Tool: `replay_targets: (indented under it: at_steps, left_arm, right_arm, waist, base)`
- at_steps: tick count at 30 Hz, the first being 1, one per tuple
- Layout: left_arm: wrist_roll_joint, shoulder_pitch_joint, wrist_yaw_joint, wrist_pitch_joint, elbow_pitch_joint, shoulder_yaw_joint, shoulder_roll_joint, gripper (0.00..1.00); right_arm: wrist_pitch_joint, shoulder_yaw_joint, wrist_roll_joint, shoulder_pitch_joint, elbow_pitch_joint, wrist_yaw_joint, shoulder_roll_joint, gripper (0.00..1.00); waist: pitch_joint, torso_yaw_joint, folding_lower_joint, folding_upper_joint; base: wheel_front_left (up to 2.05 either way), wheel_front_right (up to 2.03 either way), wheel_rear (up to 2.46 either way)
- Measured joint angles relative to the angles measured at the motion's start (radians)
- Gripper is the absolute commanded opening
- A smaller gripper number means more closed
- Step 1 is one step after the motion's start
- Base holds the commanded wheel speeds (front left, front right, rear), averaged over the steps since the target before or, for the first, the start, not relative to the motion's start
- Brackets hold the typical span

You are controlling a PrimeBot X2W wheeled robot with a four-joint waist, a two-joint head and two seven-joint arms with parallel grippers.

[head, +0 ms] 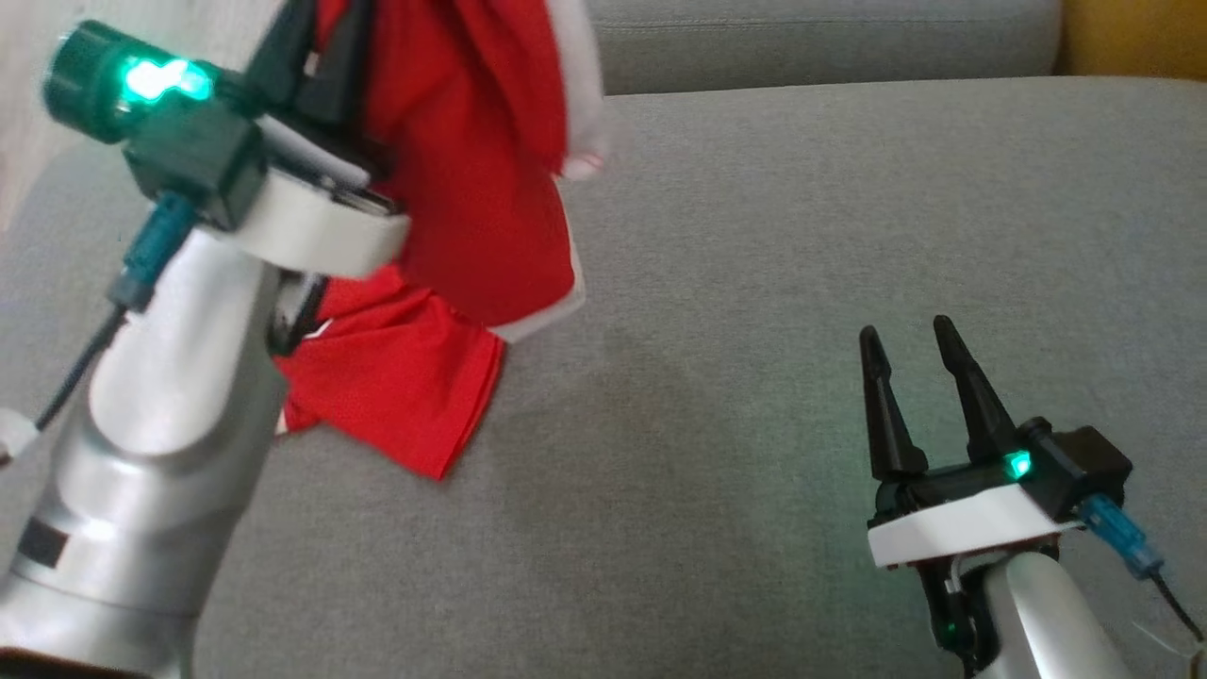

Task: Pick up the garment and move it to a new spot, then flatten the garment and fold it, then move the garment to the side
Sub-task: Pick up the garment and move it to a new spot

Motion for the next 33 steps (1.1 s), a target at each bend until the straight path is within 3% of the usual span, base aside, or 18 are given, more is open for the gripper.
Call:
replay_targets:
  at_steps: [8,17,24,30,31,32,33]
  left_arm:
    - [-0.012,0.044,-0.015,0.043,-0.121,-0.068,-0.019,0.0]
    - [-0.013,0.081,-0.031,0.107,-0.146,-0.161,-0.032,0.0]
    - [-0.021,0.063,-0.04,0.123,-0.056,-0.188,-0.037,0.0]
    - [-0.004,-0.06,-0.049,0.135,0.1,-0.211,-0.028,0.0]
    - [-0.004,-0.081,-0.049,0.14,0.136,-0.214,-0.028,0.13]
    - [-0.003,-0.097,-0.049,0.142,0.169,-0.215,-0.028,0.49]
    - [-0.002,-0.108,-0.049,0.142,0.2,-0.216,-0.029,1.0]
  right_arm:
    - [0.0,-0.015,0.018,0.003,-0.005,0.0,0.0,1.0]
    - [0.0,-0.008,0.056,-0.001,-0.027,0.0,0.0,1.0]
    - [0.0,0.019,0.084,-0.027,-0.07,0.0,0.0,1.0]
    - [0.0,0.048,0.117,-0.039,-0.103,0.0,0.0,1.0]
    - [0.0,0.052,0.123,-0.04,-0.103,0.0,0.0,1.0]
    - [0.0,0.057,0.128,-0.04,-0.104,0.0,0.0,1.0]
    - [0.0,0.059,0.131,-0.041,-0.106,0.0,0.0,1.0]
  waist:
    - [-0.006,-0.065,0.0,0.0]
    - [0.014,-0.198,0.0001,0.0]
    - [0.063,-0.33,0.0002,0.0]
    - [0.129,-0.429,0.0003,0.0]
    - [0.14,-0.442,0.0004,0.0]
    - [0.151,-0.454,0.0004,0.0]
    - [0.161,-0.465,0.0003,0.0]
  base:
    - [0.0,0.0,0.0]
    - [0.0,0.0,0.0]
    - [0.0,0.0,0.0]
    - [0.0,0.0,0.0]
    - [0.0,0.0,0.0]
    - [0.0,0.0,0.0]
    - [0.0,0.0,0.0]
